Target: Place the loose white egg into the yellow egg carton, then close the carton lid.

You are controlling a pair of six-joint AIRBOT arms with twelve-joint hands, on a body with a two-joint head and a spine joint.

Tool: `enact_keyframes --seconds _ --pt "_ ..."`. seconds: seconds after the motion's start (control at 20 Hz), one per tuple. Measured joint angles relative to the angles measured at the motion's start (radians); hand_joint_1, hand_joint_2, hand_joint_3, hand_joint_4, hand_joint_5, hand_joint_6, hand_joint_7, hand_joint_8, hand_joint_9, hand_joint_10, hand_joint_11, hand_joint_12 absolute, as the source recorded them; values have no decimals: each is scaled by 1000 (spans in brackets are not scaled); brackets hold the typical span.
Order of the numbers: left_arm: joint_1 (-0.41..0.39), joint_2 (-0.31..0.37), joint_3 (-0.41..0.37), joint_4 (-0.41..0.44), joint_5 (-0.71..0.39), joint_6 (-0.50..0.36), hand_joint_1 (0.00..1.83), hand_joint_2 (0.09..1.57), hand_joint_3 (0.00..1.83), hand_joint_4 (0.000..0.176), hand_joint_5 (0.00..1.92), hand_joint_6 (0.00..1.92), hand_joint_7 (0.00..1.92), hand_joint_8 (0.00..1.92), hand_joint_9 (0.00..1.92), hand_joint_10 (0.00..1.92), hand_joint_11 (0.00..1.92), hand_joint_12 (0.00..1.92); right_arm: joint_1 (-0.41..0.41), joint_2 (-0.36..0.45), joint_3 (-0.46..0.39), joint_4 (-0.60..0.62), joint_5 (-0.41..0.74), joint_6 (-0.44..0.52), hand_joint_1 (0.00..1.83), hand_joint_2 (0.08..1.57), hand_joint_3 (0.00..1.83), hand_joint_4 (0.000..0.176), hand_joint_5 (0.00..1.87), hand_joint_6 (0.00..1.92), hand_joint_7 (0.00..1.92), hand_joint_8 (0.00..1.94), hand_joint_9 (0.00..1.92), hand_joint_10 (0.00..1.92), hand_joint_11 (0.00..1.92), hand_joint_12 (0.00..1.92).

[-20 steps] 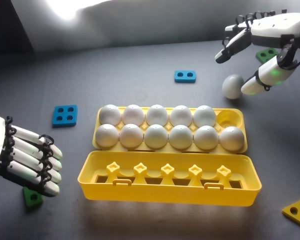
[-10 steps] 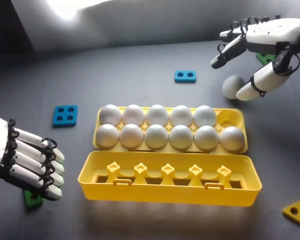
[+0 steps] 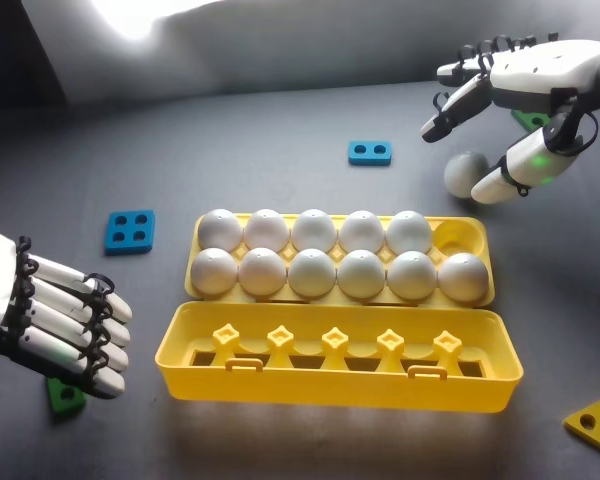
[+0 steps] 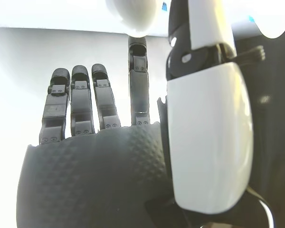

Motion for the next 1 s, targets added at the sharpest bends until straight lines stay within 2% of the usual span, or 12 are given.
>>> enact_keyframes --seconds 0.15,0.25,0.45,0.65,1.0 --pt "0 0 0 0 0 0 0 1128 0 0 263 1 242 1 171 1 0 265 -8 -13 15 0 5 0 959 934 0 176 600 10 0 0 0 0 0 0" --pt "0 0 0 0 0 0 0 1124 0 0 289 5 270 6 196 6 0 344 -19 -17 23 0 6 0 957 933 0 176 606 11 0 0 0 0 0 0" --pt "0 -3 2 0 0 0 0 1136 5 0 273 0 252 2 176 1 0 281 -23 -18 34 0 10 0 956 940 1 176 589 3 0 0 0 0 0 0" --pt "0 -3 2 0 0 1 0 1124 0 0 299 4 283 5 212 7 0 379 -24 -26 42 0 15 0 932 937 0 176 594 3 0 0 0 0 0 0" --pt "0 -3 2 0 0 0 0 1111 0 0 277 0 245 1 172 3 0 270 -30 -30 50 0 23 0 921 942 1 176 601 8 0 0 0 0 0 0"
